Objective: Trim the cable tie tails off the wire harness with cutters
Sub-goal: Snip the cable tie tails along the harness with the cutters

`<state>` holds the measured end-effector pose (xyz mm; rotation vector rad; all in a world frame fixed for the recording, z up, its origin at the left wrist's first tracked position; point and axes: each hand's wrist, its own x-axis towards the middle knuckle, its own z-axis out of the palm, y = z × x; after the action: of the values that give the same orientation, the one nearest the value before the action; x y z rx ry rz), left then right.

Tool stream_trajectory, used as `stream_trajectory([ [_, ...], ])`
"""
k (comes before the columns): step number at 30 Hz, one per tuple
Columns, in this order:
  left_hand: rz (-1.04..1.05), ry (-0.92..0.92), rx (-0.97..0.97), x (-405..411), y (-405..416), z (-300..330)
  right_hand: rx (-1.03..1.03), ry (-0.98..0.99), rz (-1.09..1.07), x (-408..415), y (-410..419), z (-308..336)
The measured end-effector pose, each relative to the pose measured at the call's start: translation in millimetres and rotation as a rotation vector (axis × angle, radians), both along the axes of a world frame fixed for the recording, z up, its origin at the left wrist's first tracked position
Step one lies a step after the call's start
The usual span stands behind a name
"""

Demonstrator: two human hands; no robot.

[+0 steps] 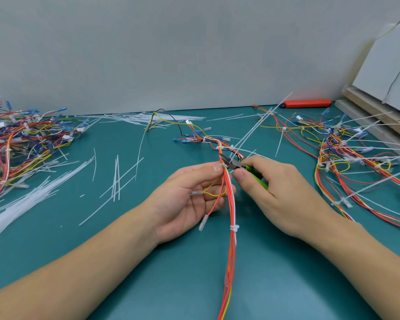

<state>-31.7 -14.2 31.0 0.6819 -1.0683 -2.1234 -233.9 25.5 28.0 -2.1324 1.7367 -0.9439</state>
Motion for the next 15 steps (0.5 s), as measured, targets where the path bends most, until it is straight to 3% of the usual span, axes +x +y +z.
stream_trajectory([
  [15, 0.017, 0.013, 0.027, -0.3, 1.1, 1.1, 0.032, 0.028, -0.012, -0.4, 0.9, 1.7],
])
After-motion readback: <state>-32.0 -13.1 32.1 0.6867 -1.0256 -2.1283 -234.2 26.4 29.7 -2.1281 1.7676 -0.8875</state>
